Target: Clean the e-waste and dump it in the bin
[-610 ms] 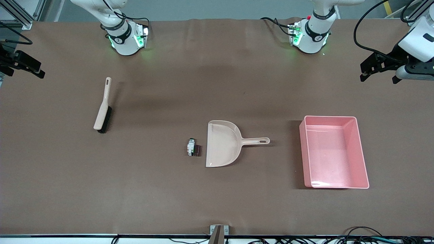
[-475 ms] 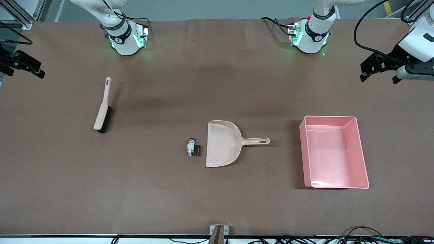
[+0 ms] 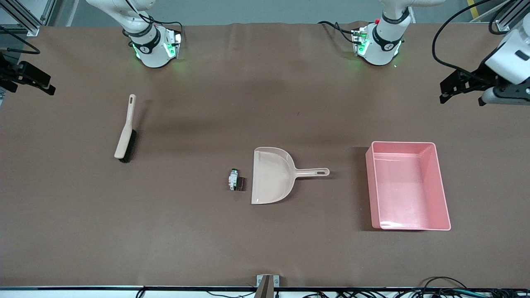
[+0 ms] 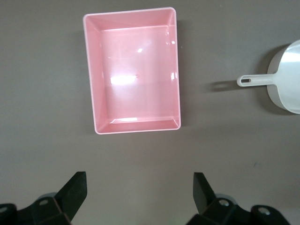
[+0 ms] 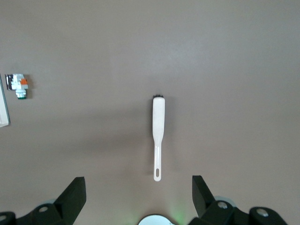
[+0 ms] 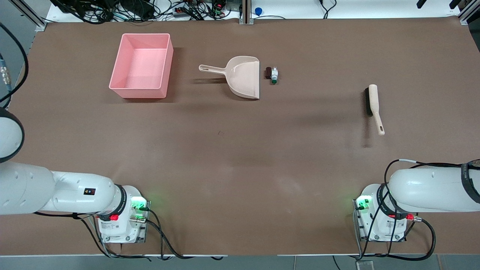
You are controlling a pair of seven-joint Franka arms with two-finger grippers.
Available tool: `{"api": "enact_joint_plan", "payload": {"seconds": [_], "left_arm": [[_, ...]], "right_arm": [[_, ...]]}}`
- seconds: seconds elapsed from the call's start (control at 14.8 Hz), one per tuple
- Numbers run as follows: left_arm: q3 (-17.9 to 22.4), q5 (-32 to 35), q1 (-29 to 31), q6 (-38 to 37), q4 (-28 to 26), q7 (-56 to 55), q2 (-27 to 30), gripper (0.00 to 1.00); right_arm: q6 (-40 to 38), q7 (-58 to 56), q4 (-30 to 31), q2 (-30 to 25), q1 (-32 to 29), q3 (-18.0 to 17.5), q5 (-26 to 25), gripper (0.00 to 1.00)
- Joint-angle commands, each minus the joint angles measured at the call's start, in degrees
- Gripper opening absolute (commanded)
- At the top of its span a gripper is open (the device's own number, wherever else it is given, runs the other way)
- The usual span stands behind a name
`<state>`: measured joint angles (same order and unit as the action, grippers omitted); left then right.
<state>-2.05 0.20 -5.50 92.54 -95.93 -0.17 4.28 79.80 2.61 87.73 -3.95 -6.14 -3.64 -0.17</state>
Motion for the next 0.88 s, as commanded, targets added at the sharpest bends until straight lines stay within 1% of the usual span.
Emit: {"api": "enact_joint_plan", "payload": {"seconds": [0.0, 0.14, 0.27, 0.41, 0.47, 0.61, 0.68, 0.75, 0.81], "left_arm": [[-2.8, -0.5, -1.4, 2.3, 1.8, 0.3, -4.8, 1.0], [-6.8, -0.3, -1.5, 4.2, 1.8, 0.3, -7.5, 1.0], [-10.1, -0.1, -1.9, 7.7, 1.9, 0.3, -10.9, 1.0], [-13.1, 0.0, -2.0, 11.8, 1.9, 0.3, -14.2, 1.0], [-14.0, 0.0, -2.1, 14.0, 1.9, 0.3, -15.7, 1.0], [-14.4, 1.5, -3.9, 16.2, 2.7, 0.3, -18.8, 1.0], [-14.5, 3.0, -5.4, 16.4, 3.3, 0.3, -20.7, 1.0], [-14.5, 5.1, -7.1, 16.5, 5.0, 0.5, -23.5, 1.0], [-14.4, 7.0, -8.7, 16.4, 7.2, 1.0, -26.1, 1.0]], "right_arm": [[-3.9, 0.9, 1.5, -0.3, 0.2, -0.1, 0.3, 1.0], [-2.8, 0.8, 6.5, -0.3, 0.2, -0.1, 0.5, 1.0], [2.1, 0.6, 11.6, -0.3, -0.2, -0.1, 0.5, 1.0], [6.6, 0.7, 18.1, -0.3, -1.2, 0.3, 0.9, 1.0], [9.7, 0.6, 22.5, -1.1, -1.2, 0.3, 0.9, 1.0], [15.5, 0.0, 29.2, -3.0, -0.9, 0.2, 0.7, 1.0], [17.0, 0.0, 31.1, -3.1, -0.8, 0.2, 0.7, 1.0], [18.5, 0.0, 32.9, -3.2, -0.8, 0.1, 0.7, 1.0], [21.6, -0.1, 36.2, -3.5, -0.8, 0.0, 0.7, 1.0]]}}
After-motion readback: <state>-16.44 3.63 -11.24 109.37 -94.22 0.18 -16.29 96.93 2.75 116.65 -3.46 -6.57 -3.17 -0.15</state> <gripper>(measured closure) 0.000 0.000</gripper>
